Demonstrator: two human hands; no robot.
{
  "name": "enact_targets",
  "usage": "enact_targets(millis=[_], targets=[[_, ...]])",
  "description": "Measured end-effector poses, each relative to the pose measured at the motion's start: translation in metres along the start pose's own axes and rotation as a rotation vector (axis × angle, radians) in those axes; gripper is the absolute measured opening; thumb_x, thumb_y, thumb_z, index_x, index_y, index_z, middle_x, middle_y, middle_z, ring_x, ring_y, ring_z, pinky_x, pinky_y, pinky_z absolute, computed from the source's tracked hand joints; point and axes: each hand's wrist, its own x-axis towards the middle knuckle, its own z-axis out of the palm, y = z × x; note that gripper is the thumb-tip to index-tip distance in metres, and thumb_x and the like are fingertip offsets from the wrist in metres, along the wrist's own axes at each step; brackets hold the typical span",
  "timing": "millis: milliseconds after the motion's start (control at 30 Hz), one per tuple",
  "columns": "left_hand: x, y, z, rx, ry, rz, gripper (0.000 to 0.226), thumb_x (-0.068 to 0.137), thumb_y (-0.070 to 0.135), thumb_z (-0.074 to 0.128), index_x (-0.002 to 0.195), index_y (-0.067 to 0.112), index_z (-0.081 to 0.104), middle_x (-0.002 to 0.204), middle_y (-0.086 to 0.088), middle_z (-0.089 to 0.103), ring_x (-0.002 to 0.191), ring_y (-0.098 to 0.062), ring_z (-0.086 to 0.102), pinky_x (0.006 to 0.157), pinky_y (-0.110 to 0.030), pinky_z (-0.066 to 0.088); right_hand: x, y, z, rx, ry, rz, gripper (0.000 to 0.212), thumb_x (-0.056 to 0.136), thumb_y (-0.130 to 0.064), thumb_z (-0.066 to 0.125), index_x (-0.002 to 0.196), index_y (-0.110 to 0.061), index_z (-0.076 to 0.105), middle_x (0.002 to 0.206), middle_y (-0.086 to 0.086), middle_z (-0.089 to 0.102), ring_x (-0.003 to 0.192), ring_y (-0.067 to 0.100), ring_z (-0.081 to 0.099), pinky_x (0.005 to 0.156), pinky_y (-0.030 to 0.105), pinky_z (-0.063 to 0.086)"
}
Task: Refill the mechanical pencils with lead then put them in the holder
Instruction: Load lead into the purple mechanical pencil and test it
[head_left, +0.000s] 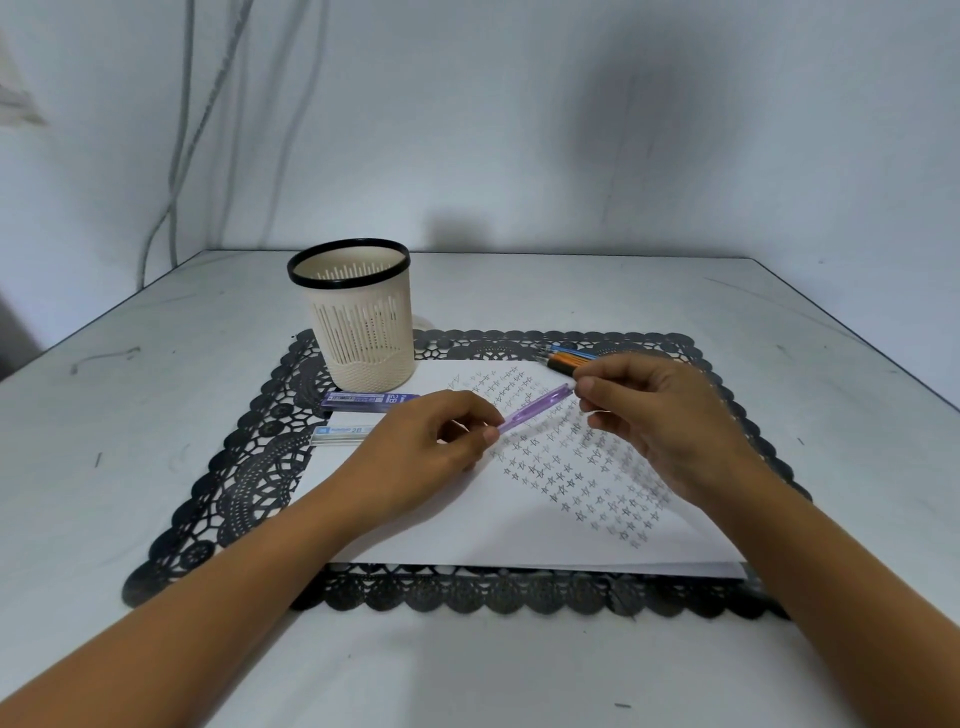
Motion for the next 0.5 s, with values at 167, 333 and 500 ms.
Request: enact_targets(millis=[167,333,500], targets=[[-0.0001,-0.0002,0.0002,0.0,-0.006,-0.001,0.016,0.086,0.021,0.06,0.083,0.036,0.061,0.072,0.012,0.063,0.068,-0.005,0.062,0.075,-0.027,0.049,0.0028,-0.0002,-0.0005,0.193,-0.022,0.136,0.013,0.08,0.008,0.059,0.079,-0.003,0.067,0.065,0.004,0.063,0.058,0.01,0.059,0.056,0.017,0.053],[0.0003,-0.0016,0.0004,0.004,-0.009,0.005,0.017,0.086,0.021,0.061,0.083,0.038,0.061,0.073,0.012,0.063,0.069,-0.006,0.062,0.076,-0.029,0.05,0.0038,0.0012,-0.0022,0.325,-0.042,0.212,0.01,0.08,0.006,0.058,0.08,0.0,0.067,0.062,0.006,0.063,0.055,0.011,0.058,0.053,0.019,0.054],[0.0002,-0.0011,0.0005,0.001,-0.006,0.012,0.018,0.086,0.021,0.061,0.083,0.038,0.06,0.073,0.012,0.063,0.069,-0.005,0.061,0.074,-0.025,0.049,0.0046,0.0015,-0.0026,0.291,-0.043,0.21,0.007,0.078,-0.001,0.062,0.082,0.002,0.067,0.063,0.006,0.062,0.053,0.01,0.058,0.053,0.018,0.054]])
